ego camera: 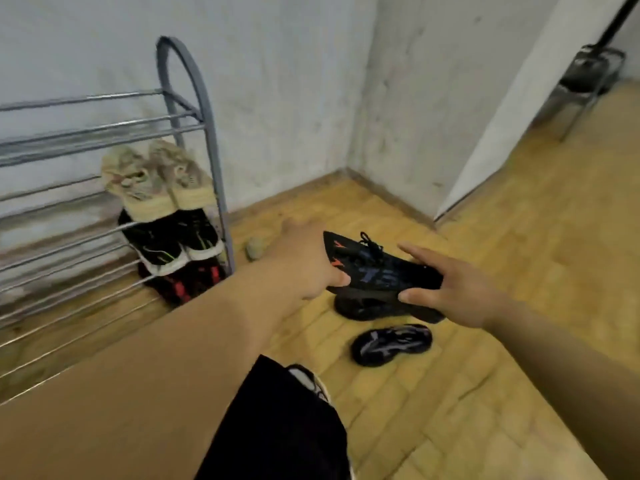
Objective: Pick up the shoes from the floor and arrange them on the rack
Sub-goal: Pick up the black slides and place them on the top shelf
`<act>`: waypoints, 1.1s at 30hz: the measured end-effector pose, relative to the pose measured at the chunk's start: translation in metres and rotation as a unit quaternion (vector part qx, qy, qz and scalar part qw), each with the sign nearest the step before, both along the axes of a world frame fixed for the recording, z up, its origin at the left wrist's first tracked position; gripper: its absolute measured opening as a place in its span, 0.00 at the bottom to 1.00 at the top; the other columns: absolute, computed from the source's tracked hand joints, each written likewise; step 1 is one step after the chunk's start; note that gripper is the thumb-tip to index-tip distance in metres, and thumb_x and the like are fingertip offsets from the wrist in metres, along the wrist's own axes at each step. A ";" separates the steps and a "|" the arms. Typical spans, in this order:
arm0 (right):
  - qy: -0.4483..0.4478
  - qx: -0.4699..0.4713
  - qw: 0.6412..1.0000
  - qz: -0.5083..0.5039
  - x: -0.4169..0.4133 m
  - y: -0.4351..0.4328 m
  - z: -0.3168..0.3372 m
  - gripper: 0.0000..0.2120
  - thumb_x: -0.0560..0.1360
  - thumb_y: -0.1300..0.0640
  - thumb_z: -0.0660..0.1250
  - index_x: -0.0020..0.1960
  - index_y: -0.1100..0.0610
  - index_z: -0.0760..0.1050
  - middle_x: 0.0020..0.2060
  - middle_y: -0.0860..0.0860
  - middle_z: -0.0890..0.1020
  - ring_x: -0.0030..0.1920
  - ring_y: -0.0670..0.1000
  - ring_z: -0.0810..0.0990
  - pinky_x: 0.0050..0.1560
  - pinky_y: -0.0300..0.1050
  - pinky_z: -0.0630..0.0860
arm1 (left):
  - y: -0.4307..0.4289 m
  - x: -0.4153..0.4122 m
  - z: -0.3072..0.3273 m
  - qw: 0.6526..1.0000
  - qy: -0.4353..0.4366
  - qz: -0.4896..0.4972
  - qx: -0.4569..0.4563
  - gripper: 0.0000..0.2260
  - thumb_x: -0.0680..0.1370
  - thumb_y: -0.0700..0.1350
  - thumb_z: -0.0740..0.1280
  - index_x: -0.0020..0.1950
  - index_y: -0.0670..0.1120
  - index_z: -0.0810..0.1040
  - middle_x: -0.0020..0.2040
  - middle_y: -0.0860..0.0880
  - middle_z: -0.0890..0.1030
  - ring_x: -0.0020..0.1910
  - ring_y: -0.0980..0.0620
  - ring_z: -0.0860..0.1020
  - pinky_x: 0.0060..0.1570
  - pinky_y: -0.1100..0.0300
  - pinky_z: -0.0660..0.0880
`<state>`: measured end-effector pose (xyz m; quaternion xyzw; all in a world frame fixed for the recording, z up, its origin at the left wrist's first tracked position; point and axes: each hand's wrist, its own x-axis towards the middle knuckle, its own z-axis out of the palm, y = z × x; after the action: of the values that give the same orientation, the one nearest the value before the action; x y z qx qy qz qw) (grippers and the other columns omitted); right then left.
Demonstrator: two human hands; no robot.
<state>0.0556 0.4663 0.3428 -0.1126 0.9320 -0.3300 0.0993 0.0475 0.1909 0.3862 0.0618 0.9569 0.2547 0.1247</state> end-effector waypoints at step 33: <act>-0.255 0.202 0.936 -0.135 -0.180 0.014 -0.332 0.51 0.71 0.28 0.65 0.83 0.43 0.42 0.81 0.58 0.55 0.79 0.65 0.55 0.77 0.61 0.59 | -0.044 -0.150 -0.103 0.982 -0.028 0.175 0.067 0.27 0.73 0.40 0.77 0.69 0.58 0.77 0.56 0.50 0.82 0.41 0.55 0.77 0.36 0.68 0.69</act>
<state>-0.1240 0.4803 0.0106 0.1248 0.9289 -0.1632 0.3082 -0.1022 0.1466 0.2834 -0.1052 0.9298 0.3380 0.1003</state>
